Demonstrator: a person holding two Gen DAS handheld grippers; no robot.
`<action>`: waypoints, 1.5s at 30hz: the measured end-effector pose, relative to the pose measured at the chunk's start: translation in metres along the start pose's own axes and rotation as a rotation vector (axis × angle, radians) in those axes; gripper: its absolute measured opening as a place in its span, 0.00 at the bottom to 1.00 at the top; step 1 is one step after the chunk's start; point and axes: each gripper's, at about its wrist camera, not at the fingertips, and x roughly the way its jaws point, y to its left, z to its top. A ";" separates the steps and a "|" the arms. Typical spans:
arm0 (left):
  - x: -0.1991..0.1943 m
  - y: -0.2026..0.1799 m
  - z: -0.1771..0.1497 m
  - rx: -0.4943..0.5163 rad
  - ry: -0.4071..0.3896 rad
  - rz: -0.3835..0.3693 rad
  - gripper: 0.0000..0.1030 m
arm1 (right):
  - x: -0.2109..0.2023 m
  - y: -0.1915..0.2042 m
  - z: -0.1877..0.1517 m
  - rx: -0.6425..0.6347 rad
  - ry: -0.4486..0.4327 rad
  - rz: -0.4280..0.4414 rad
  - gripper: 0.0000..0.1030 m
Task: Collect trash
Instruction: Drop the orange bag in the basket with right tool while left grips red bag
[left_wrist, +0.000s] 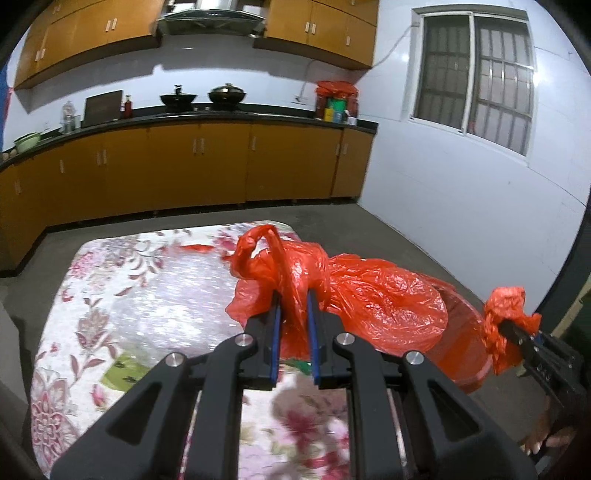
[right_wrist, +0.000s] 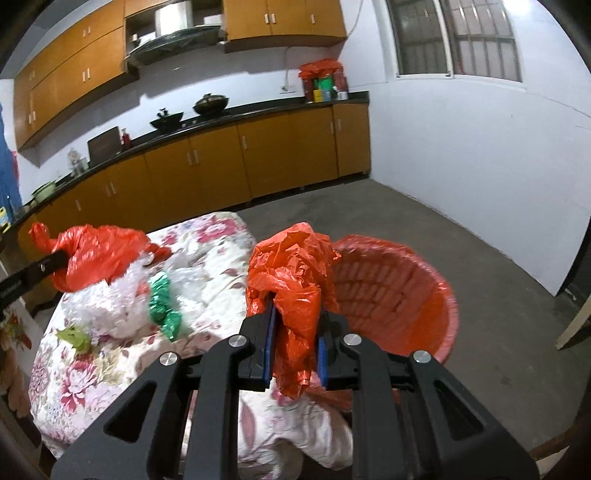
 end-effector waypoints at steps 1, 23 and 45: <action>0.002 -0.004 -0.001 0.004 0.003 -0.007 0.13 | 0.000 -0.004 0.002 0.006 -0.005 -0.007 0.18; 0.079 -0.102 -0.011 0.081 0.096 -0.169 0.13 | 0.025 -0.068 0.024 0.149 -0.026 -0.070 0.18; 0.094 -0.105 -0.040 0.106 0.105 -0.067 0.64 | 0.045 -0.080 0.016 0.130 0.023 -0.091 0.55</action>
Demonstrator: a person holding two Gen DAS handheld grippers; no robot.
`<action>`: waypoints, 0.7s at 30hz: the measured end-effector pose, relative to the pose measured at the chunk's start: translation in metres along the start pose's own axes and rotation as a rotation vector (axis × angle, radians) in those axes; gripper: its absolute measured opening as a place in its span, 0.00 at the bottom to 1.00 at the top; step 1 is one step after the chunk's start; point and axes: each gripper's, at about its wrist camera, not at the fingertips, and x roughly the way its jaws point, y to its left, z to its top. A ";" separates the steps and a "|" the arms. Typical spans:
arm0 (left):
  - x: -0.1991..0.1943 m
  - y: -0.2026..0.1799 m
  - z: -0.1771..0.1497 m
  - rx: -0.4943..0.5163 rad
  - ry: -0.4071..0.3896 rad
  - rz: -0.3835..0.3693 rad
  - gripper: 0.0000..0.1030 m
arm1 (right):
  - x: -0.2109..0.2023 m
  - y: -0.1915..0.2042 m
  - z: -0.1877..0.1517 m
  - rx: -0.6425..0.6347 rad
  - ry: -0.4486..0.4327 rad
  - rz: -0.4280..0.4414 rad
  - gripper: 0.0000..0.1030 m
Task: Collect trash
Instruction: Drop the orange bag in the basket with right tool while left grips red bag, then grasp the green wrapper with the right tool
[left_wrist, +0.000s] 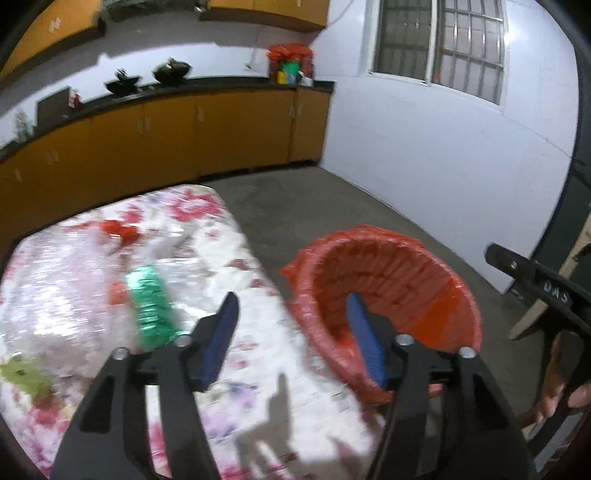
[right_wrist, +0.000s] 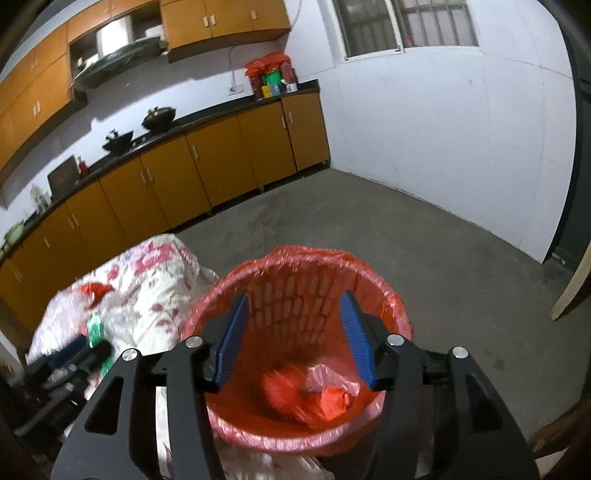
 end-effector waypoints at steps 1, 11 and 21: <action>-0.007 0.005 -0.004 0.003 -0.012 0.023 0.66 | -0.001 0.003 -0.002 -0.016 0.001 -0.002 0.58; -0.055 0.066 -0.031 -0.034 -0.052 0.172 0.72 | -0.010 0.048 -0.014 -0.118 -0.004 0.051 0.66; -0.091 0.168 -0.039 -0.199 -0.074 0.344 0.72 | 0.000 0.127 -0.027 -0.207 0.033 0.201 0.66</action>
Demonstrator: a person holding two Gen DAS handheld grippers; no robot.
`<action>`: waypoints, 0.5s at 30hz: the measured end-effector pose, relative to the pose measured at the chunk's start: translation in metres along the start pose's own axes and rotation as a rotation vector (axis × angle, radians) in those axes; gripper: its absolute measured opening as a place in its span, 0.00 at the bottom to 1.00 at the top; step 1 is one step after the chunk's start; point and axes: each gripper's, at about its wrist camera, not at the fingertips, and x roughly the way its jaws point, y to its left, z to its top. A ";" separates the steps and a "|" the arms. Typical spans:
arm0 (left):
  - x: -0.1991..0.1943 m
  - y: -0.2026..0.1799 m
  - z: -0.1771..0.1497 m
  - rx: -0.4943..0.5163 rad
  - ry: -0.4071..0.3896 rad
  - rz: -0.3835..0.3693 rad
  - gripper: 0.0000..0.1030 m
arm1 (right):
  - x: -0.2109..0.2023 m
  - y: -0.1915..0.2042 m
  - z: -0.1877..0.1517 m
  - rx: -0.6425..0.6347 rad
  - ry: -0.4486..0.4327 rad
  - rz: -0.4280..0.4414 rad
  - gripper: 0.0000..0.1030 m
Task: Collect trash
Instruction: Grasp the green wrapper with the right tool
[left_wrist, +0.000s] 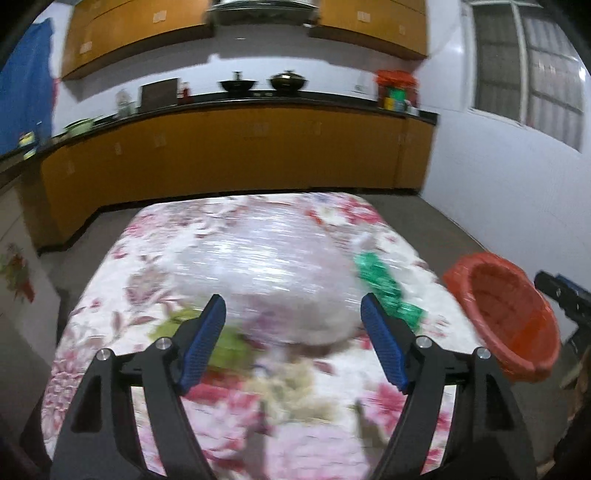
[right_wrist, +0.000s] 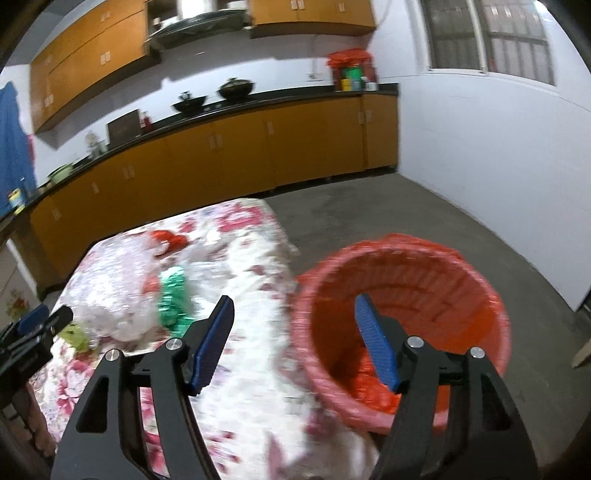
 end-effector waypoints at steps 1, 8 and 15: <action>0.000 0.007 0.001 -0.010 -0.003 0.015 0.72 | 0.003 0.008 0.000 -0.008 0.003 0.012 0.65; 0.005 0.061 0.011 -0.122 0.000 0.062 0.72 | 0.048 0.067 0.003 -0.057 0.070 0.135 0.53; 0.006 0.090 0.020 -0.163 -0.013 0.086 0.71 | 0.098 0.111 -0.002 -0.105 0.148 0.167 0.46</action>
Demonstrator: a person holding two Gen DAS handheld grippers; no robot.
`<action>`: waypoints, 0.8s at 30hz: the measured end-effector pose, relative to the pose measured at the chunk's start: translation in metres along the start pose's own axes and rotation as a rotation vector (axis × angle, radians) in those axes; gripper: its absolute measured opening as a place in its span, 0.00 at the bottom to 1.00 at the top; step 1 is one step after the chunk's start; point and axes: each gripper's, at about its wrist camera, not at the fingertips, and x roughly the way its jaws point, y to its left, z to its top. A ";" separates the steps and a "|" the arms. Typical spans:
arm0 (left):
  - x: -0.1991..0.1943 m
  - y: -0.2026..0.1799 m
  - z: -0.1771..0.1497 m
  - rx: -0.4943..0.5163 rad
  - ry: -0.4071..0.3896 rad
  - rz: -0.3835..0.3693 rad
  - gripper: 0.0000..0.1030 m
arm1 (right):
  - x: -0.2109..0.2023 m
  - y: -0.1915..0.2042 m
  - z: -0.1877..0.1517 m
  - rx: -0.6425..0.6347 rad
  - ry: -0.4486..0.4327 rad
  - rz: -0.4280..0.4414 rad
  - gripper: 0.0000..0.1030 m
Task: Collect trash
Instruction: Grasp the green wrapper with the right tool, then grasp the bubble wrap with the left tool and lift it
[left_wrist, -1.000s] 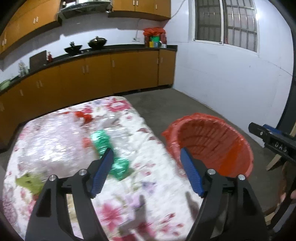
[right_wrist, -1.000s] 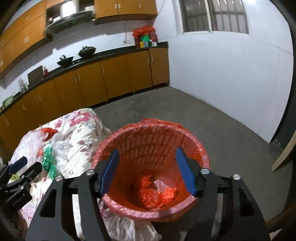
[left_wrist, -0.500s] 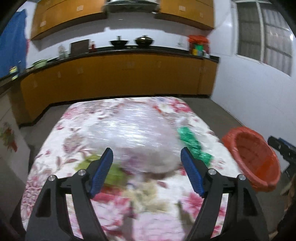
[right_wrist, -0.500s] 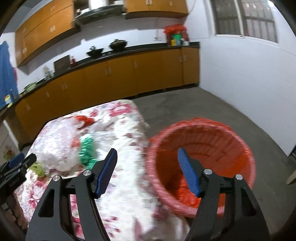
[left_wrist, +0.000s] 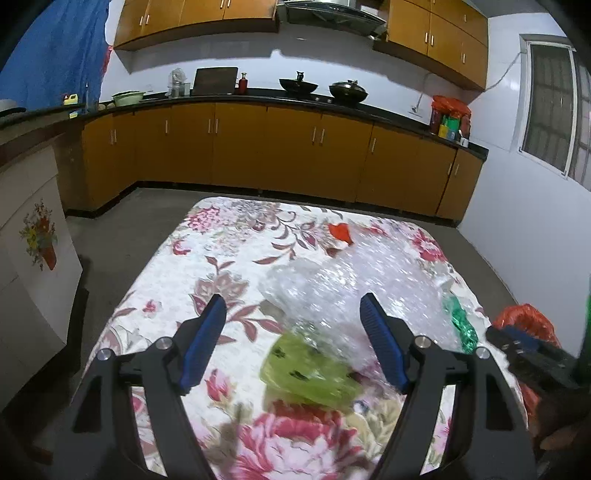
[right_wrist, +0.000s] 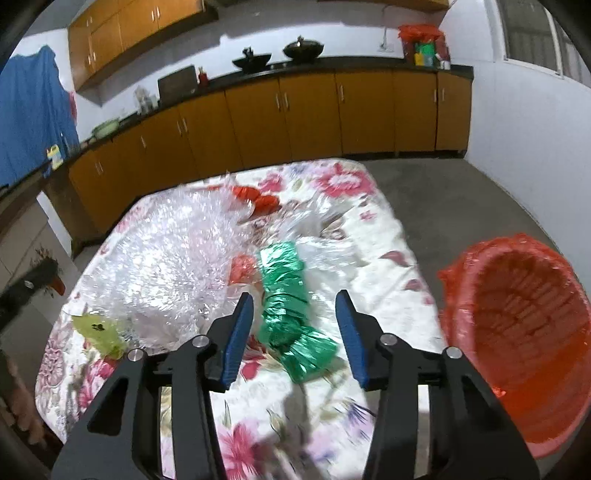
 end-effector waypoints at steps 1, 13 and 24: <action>0.001 0.001 0.001 0.001 0.000 -0.002 0.70 | 0.005 0.001 -0.001 0.001 0.008 -0.001 0.46; 0.041 -0.043 0.011 0.061 0.094 -0.128 0.64 | 0.034 0.001 -0.017 -0.049 0.092 0.003 0.27; 0.082 -0.071 0.002 0.092 0.222 -0.146 0.43 | -0.010 -0.028 -0.029 -0.003 0.044 0.004 0.27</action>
